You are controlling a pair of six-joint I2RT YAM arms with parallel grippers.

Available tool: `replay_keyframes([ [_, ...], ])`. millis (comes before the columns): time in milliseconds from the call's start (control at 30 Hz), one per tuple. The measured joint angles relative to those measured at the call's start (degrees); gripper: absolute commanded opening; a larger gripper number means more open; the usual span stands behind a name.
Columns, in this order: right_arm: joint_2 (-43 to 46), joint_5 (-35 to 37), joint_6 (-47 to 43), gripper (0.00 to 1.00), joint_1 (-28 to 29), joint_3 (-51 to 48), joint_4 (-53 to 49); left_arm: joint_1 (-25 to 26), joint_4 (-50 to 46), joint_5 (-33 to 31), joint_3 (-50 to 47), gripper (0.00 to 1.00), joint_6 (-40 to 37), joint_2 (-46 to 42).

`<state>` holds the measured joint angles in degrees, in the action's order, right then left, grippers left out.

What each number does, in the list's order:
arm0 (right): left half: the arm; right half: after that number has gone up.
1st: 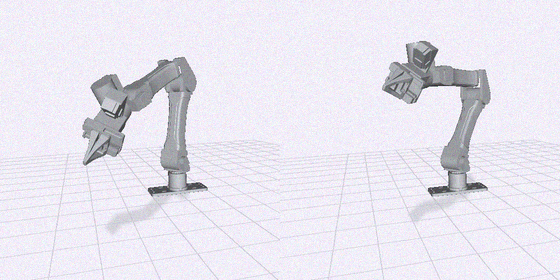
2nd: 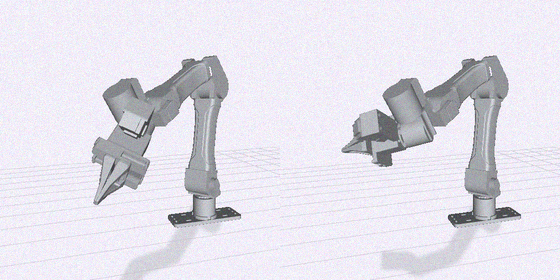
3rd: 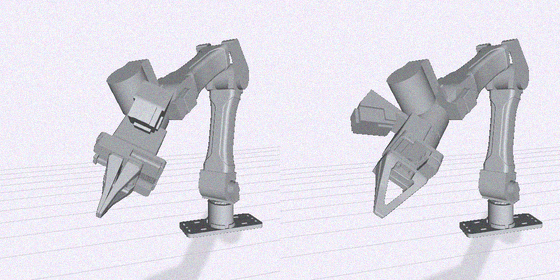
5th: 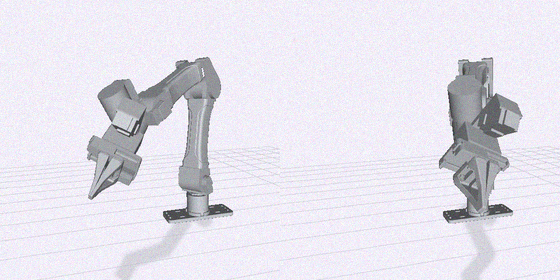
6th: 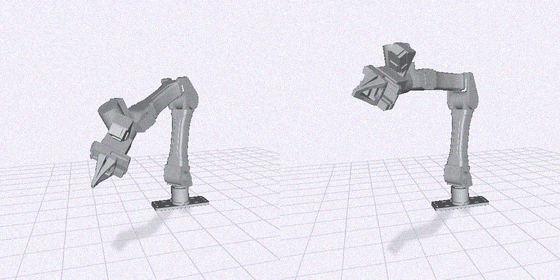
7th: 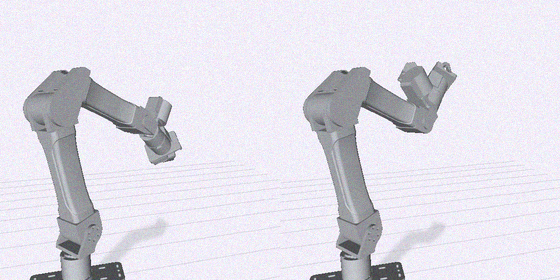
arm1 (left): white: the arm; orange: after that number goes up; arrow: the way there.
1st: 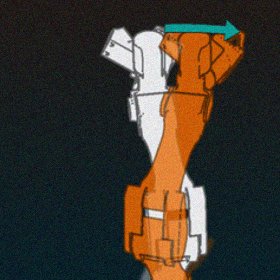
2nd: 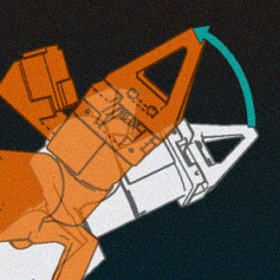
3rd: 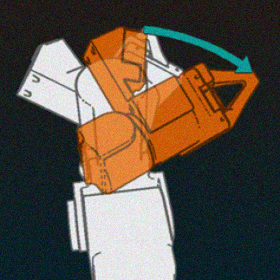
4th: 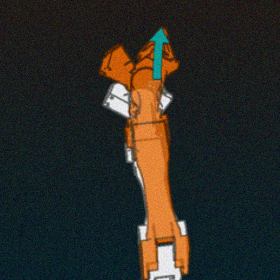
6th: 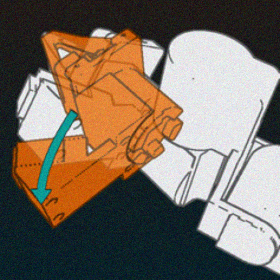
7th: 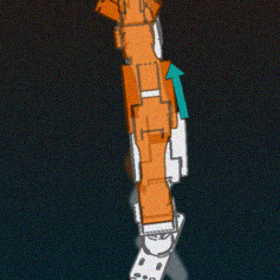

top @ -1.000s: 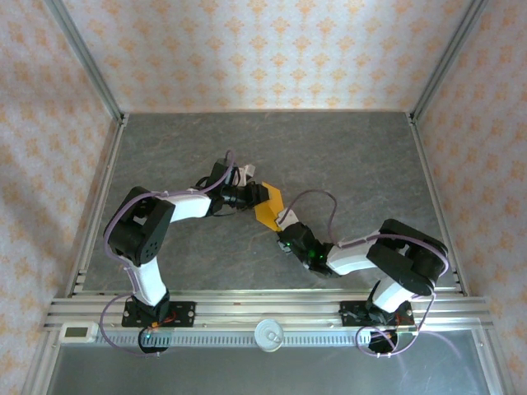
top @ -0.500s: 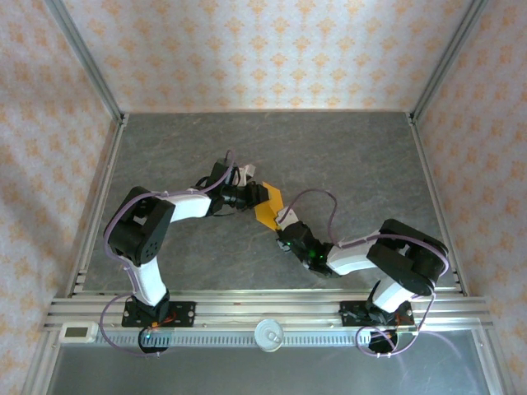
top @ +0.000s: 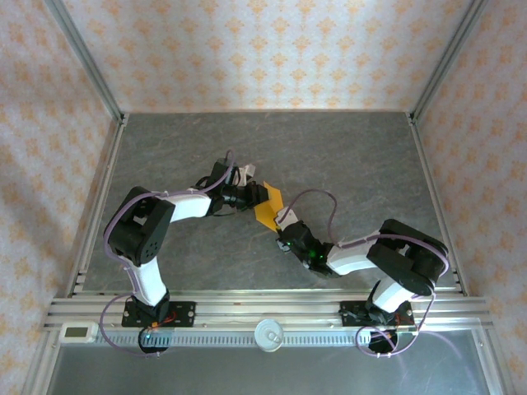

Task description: Fold a paper plane with a square sheet of paper (pick it up from the middle)

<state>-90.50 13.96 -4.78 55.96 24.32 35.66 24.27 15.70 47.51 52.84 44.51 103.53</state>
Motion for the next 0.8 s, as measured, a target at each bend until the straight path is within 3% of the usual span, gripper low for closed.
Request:
replay_keyframes([
  [300,0.00,0.04,0.20,0.16,0.00,-0.74,0.24,0.00,-0.07,0.00,0.00,0.17,-0.02,0.00],
  [633,0.02,0.20,0.28,0.02,0.00,-1.07,0.76,0.00,-0.11,0.00,0.00,0.17,-0.02,0.00],
  [800,0.02,-0.04,1.25,0.00,0.00,-1.11,0.85,0.00,-0.22,-0.24,0.00,0.25,-0.17,0.00],
])
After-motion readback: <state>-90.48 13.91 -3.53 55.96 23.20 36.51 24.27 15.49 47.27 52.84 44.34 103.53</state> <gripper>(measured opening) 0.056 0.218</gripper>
